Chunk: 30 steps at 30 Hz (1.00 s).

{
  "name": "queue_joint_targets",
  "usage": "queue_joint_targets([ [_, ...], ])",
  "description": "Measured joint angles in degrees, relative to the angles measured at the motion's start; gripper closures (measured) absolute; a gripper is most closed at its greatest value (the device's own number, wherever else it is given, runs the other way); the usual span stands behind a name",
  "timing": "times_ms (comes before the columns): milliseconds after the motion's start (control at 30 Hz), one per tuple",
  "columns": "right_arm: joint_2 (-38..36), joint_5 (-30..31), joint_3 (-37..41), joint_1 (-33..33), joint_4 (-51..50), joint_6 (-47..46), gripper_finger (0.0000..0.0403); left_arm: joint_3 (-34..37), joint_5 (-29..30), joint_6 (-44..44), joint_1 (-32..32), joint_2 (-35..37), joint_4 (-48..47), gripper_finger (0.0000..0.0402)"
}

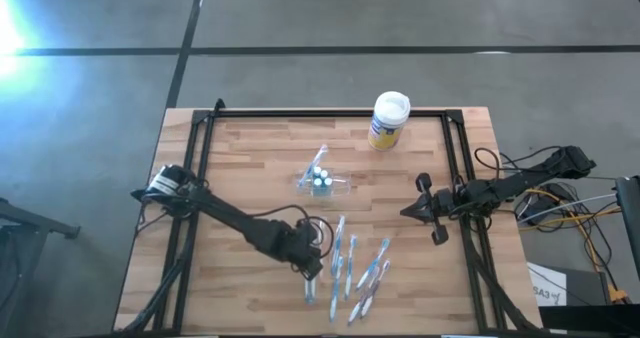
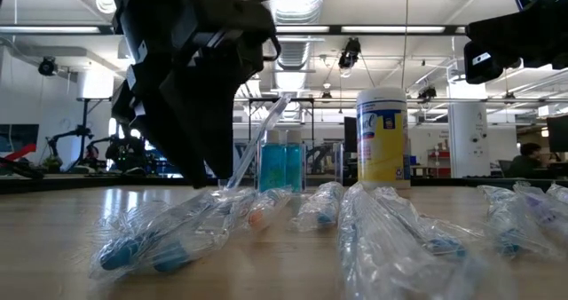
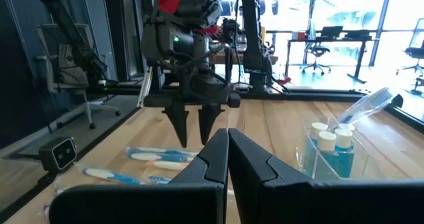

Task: Pick & Place toothbrushing station
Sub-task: Put the blue toothbrush into the transparent organizer

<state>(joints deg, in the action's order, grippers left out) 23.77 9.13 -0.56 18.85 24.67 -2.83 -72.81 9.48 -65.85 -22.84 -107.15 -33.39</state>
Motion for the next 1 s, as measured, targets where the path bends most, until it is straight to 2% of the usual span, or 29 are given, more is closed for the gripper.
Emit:
queue_joint_targets([
  [500,0.04,0.00,0.00,-0.02,0.01,0.22,0.0394,2.86,1.39,1.69,1.40,0.00,1.69,0.0196],
  [667,0.09,0.00,0.00,-0.02,0.00,0.22,0.0394,2.89,3.24,3.27,1.63,0.00,-0.58,0.0196],
  [833,0.09,0.00,0.00,-0.01,-0.22,0.24,0.0394,2.75,3.25,5.09,1.67,0.00,-7.12,0.0196],
  [1000,0.08,0.00,0.00,-0.02,-0.28,0.26,0.0394,2.54,3.51,8.38,1.65,0.02,-7.66,0.0196],
])
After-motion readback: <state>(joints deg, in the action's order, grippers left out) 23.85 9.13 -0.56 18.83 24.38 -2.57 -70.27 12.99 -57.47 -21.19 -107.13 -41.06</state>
